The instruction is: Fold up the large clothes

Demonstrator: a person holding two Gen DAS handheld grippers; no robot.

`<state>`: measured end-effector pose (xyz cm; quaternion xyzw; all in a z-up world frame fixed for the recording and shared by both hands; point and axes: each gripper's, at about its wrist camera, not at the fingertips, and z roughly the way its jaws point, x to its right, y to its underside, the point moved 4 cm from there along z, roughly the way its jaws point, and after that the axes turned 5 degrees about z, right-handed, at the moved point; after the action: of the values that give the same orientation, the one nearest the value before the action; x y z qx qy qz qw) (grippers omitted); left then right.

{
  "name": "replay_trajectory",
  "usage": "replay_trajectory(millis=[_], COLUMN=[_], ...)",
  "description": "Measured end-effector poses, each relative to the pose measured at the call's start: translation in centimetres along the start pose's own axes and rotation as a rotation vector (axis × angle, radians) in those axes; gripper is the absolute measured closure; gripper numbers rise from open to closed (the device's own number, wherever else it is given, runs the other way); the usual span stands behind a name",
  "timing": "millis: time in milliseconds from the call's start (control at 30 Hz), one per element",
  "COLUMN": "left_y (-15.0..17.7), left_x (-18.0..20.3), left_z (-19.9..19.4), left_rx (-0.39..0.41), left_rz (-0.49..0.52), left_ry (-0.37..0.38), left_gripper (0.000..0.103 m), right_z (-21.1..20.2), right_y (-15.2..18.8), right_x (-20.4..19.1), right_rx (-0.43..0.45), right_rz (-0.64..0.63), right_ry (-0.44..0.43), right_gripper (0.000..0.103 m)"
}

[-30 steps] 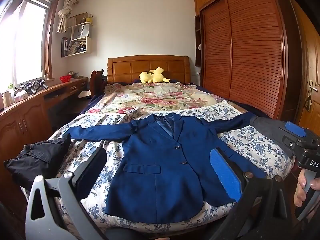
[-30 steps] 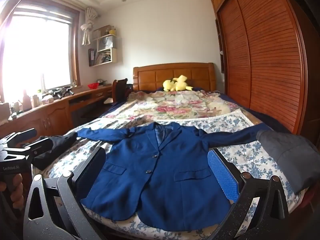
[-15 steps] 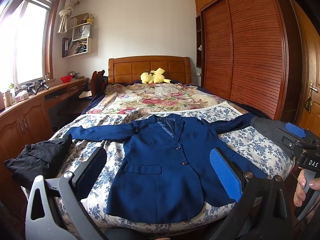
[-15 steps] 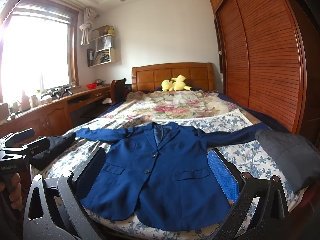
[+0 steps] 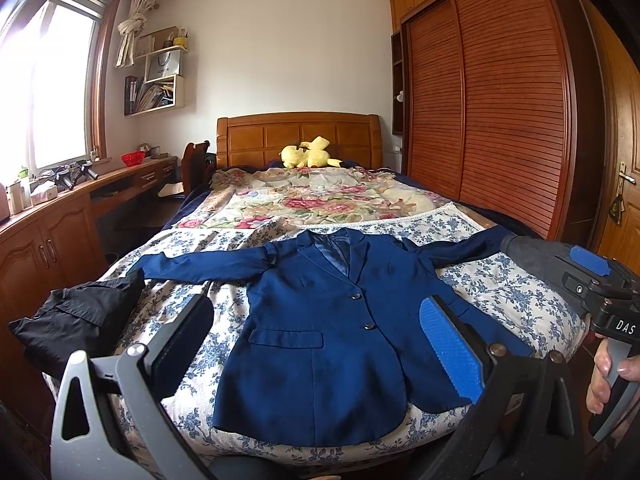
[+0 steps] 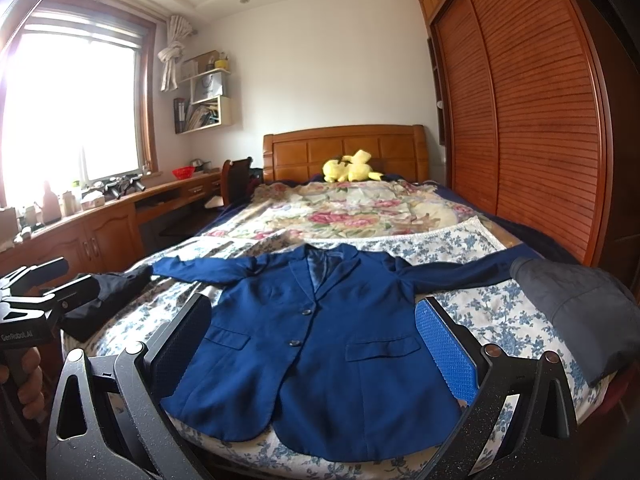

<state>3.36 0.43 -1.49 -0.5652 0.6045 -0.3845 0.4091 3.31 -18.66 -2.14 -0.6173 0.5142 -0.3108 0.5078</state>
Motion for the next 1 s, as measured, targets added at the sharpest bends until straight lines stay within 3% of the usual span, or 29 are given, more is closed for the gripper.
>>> replay_trajectory(millis=[1000], left_y=[-0.82], left_x=[0.91], left_z=[-0.96], left_rx=[0.018], left_rz=[0.011], left_ry=[-0.001], left_gripper=[0.000], right_z=[0.02], right_y=[0.14], right_x=[-0.03], right_rx=[0.005], right_rz=[0.003], right_ry=[-0.001], right_gripper=[0.000])
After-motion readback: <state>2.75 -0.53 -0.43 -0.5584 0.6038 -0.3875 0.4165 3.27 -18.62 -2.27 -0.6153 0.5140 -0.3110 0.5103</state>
